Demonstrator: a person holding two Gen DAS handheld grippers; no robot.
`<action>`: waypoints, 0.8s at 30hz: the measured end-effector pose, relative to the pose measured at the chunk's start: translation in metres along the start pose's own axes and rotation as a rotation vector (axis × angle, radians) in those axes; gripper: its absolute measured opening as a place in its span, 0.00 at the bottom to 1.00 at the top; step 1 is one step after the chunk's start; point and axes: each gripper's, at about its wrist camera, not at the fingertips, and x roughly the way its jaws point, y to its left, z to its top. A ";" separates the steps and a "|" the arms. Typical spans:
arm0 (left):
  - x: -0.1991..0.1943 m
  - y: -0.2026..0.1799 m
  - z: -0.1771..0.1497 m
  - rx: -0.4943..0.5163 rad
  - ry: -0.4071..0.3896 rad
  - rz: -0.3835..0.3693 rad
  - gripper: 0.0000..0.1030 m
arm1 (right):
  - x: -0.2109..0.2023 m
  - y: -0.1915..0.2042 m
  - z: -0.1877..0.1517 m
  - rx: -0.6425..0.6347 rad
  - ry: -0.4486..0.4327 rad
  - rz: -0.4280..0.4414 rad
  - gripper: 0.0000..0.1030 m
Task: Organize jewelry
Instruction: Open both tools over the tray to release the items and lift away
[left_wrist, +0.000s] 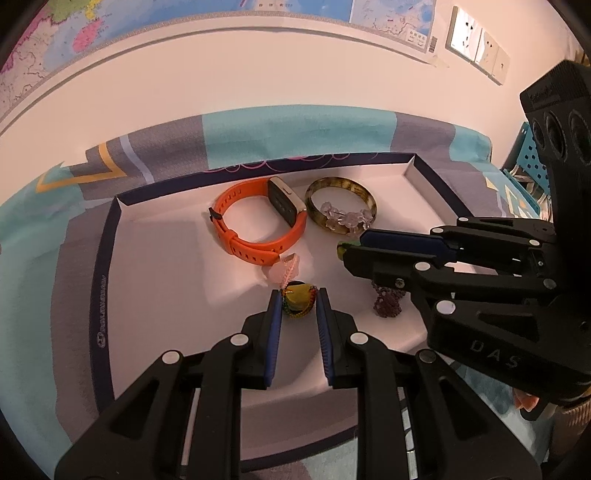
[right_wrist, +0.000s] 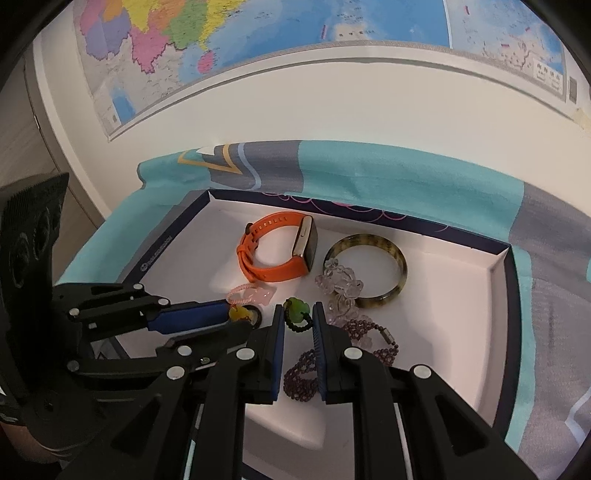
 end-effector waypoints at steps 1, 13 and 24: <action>0.001 0.000 0.000 0.001 0.002 -0.002 0.19 | 0.001 -0.001 0.000 0.002 0.003 0.001 0.13; -0.026 -0.004 -0.005 0.025 -0.070 0.008 0.39 | -0.018 -0.005 -0.008 0.033 -0.040 0.011 0.18; -0.099 0.012 -0.062 0.034 -0.201 0.052 0.53 | -0.072 0.009 -0.050 -0.017 -0.101 0.019 0.33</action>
